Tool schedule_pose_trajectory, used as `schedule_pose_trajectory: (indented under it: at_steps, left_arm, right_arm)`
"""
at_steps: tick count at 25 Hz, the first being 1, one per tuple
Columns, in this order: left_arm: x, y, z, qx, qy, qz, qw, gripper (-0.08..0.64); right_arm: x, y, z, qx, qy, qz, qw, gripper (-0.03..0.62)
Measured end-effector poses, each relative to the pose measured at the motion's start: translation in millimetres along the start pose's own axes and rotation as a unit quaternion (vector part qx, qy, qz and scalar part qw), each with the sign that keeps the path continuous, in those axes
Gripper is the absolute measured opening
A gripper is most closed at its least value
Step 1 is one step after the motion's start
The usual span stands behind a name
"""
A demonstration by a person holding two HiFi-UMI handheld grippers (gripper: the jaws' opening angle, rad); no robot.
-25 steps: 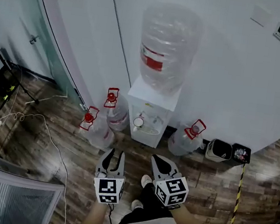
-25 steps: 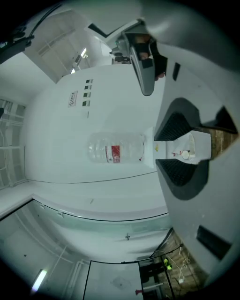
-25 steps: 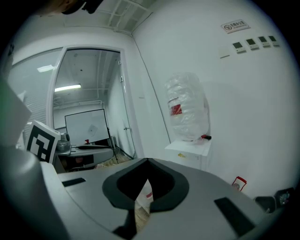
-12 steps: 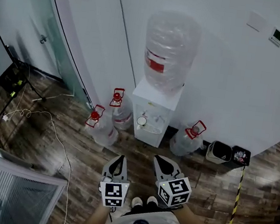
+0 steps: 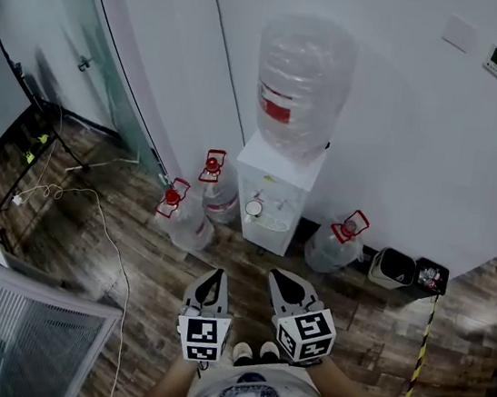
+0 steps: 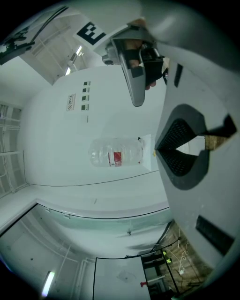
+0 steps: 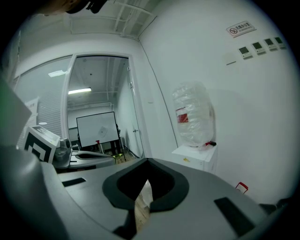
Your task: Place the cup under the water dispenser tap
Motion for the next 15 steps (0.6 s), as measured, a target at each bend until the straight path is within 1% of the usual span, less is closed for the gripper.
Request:
schedule_pose_trajectory:
  at_steps: [4,8,15]
  left_arm:
    - [-6,-3,0,0.002,0.001,0.004,1.0000,0.049]
    - [-12,-7,-6,0.010,0.004,-0.003,0.9999,0.049]
    - [-17,-10,-7,0.009,0.002,-0.004,0.9999,0.049]
  right_arm:
    - [-7,1,0,0.000,-0.003,0.002,1.000,0.018]
    - [-14,2,0,0.000,-0.006,0.000,1.000,0.018]
    - [-19,1,-2,0.002,-0.010,0.003,1.000,0.018]
Point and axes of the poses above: the fingertips, and each gripper's own axes: y backward along the fingers, x to its left, z out of its top, the point moved 1 cm from there along y, backward along the fingers, and after that the axes turned 14 degrees about -x, right-handed, at the moved point
